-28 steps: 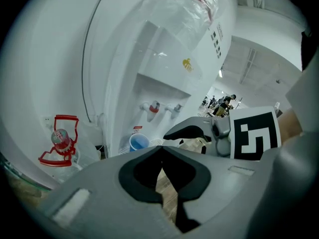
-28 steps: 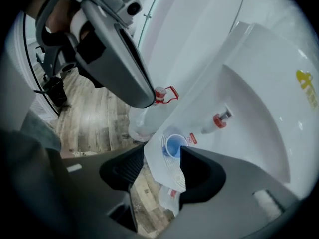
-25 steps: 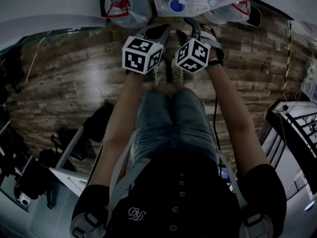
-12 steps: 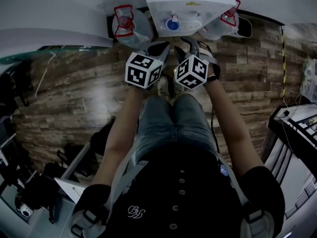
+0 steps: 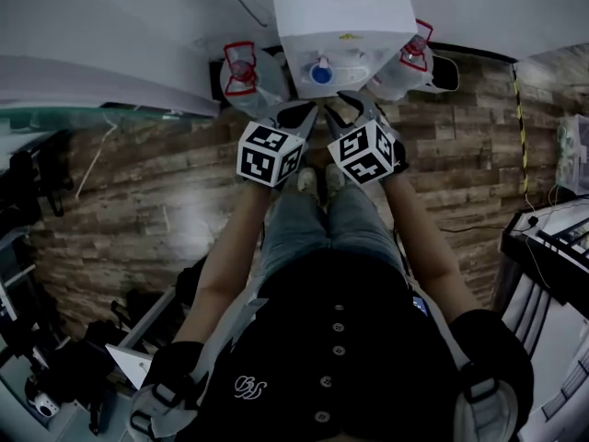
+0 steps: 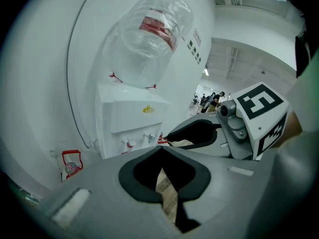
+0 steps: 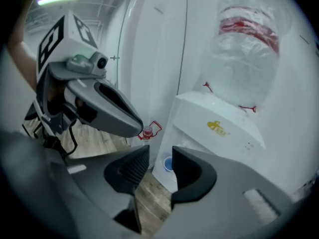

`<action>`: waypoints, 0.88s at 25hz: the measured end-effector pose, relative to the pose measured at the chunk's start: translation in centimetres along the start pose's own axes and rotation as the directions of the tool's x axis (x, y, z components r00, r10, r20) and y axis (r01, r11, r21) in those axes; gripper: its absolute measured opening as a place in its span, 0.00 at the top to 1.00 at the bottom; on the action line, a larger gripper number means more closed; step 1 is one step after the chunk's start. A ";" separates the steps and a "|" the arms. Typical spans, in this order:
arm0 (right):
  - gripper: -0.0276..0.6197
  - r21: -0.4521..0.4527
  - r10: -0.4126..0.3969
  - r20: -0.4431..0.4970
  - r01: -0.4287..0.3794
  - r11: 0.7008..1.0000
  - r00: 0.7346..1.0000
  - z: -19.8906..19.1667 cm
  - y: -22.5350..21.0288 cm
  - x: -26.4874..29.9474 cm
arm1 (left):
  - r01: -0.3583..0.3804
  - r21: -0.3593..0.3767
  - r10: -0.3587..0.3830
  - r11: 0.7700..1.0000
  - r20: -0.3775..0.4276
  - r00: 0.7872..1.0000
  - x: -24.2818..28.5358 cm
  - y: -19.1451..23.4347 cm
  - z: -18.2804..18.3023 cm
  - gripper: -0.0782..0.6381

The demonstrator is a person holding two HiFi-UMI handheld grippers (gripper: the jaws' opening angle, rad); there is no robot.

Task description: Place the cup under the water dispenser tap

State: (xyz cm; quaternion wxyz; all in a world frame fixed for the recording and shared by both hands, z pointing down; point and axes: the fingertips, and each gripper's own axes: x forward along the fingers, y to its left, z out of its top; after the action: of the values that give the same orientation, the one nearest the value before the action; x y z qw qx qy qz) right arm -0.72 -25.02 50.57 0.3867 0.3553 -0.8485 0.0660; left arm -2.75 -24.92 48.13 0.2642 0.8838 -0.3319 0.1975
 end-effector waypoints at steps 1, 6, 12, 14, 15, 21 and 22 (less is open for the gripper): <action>0.74 0.029 0.001 0.012 -0.002 1.000 1.000 0.4 -0.2 -0.5 | -0.001 0.002 0.001 1.000 0.008 1.000 -0.4 -0.1 0.4 0.90; 0.79 0.066 -0.024 0.059 0.020 0.998 0.998 2.5 -1.0 -2.9 | -0.005 -0.003 0.006 1.000 0.055 0.998 -2.3 -0.7 2.4 0.90; 0.85 0.066 -0.033 0.112 0.026 0.997 0.993 4.6 -1.4 -5.2 | -0.005 0.041 0.002 0.999 0.089 0.996 -3.5 -1.8 4.0 0.90; 0.87 0.073 -0.031 0.131 0.022 0.997 0.991 5.2 -1.4 -5.8 | -0.005 0.046 0.000 0.999 0.102 0.995 -3.8 -1.9 4.5 0.90; 0.89 0.083 -0.029 0.136 0.018 0.996 0.990 5.3 -1.3 -6.0 | -0.007 0.050 0.001 0.999 0.107 0.994 -4.0 -2.0 4.7 0.90; 0.96 0.068 0.003 0.187 -0.016 0.998 0.982 6.8 -0.7 -7.7 | -0.015 0.058 0.007 0.998 0.136 0.991 -4.5 -2.7 6.0 0.90; 0.96 0.070 0.010 0.199 -0.024 0.997 0.980 7.1 -0.6 -7.9 | -0.015 0.059 0.007 0.998 0.140 0.990 -4.6 -2.7 6.2 0.90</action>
State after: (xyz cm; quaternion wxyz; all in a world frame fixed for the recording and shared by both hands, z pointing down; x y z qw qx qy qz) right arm -1.11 -23.83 39.96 0.2866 0.3667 -0.8828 0.0641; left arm -3.03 -24.63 39.94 0.2124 0.9011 -0.3484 0.1466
